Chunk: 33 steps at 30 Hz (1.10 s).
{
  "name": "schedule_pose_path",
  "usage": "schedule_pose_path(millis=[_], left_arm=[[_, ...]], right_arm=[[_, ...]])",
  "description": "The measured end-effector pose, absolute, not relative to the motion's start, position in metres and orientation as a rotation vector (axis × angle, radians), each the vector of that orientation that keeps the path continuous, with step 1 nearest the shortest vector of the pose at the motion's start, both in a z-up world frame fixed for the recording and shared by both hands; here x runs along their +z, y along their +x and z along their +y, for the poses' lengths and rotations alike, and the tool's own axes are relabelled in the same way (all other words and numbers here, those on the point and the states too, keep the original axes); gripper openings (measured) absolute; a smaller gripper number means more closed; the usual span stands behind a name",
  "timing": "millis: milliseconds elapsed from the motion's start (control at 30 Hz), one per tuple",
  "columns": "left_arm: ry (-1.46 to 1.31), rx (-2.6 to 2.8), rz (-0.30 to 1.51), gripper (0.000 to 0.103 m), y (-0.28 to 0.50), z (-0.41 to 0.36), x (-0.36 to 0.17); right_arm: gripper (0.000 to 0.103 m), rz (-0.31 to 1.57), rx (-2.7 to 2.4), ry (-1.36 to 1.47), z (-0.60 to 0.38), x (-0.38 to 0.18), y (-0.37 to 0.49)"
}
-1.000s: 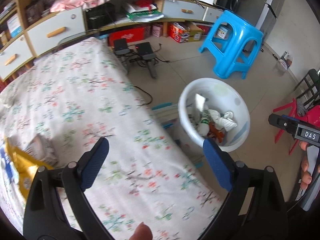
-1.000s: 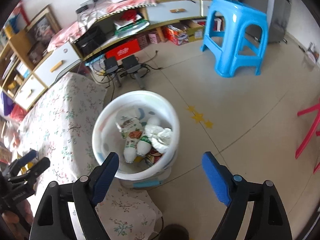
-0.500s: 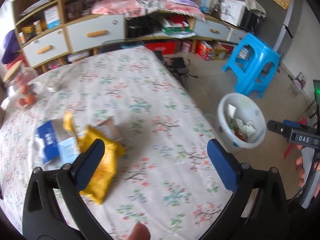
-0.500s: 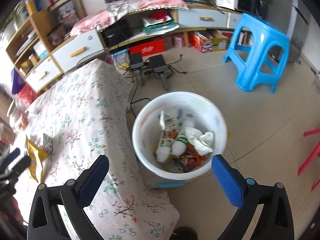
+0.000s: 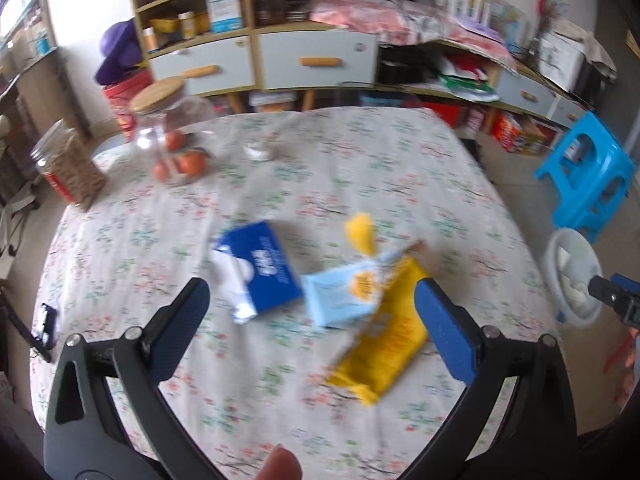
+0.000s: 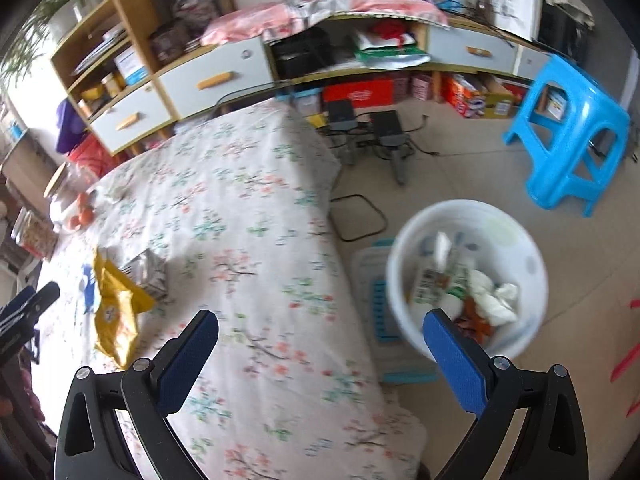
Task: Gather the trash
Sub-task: 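Move both open grippers back to the items on the table, then grasp the blue biscuit box with the left gripper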
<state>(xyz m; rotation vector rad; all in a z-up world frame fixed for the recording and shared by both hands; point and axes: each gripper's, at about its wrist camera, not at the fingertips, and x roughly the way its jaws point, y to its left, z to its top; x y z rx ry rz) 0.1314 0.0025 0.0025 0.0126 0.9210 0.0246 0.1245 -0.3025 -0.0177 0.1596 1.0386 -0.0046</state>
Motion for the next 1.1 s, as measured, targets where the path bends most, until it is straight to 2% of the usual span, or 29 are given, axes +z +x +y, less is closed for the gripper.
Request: schedule_pose_path(millis=[300, 467, 667, 833, 1100], left_arm=[[-0.202, 0.114, 1.064, 0.102, 0.167, 0.064, -0.034], [-0.322, 0.111, 1.102, 0.101, 0.186, 0.072, -0.056], [-0.344, 0.127, 1.131, 0.093, 0.204, 0.069, -0.077], [-0.287, 0.133, 1.137, 0.074, 0.207, 0.065, -0.081], [-0.283, 0.040, 1.134, 0.068, 0.186, 0.072, -0.068]], right_arm=[[0.103, 1.081, 0.035, 0.112, -0.254, -0.033, 0.154], [0.103, 1.103, 0.053, 0.110, -0.239, -0.042, 0.165], [0.103, 1.118, 0.051, 0.102, -0.231, -0.047, 0.173], [0.103, 1.125, 0.050, 0.098, -0.228, -0.048, 0.172], [0.103, 1.141, 0.099, 0.099, -0.199, -0.051, 0.166]])
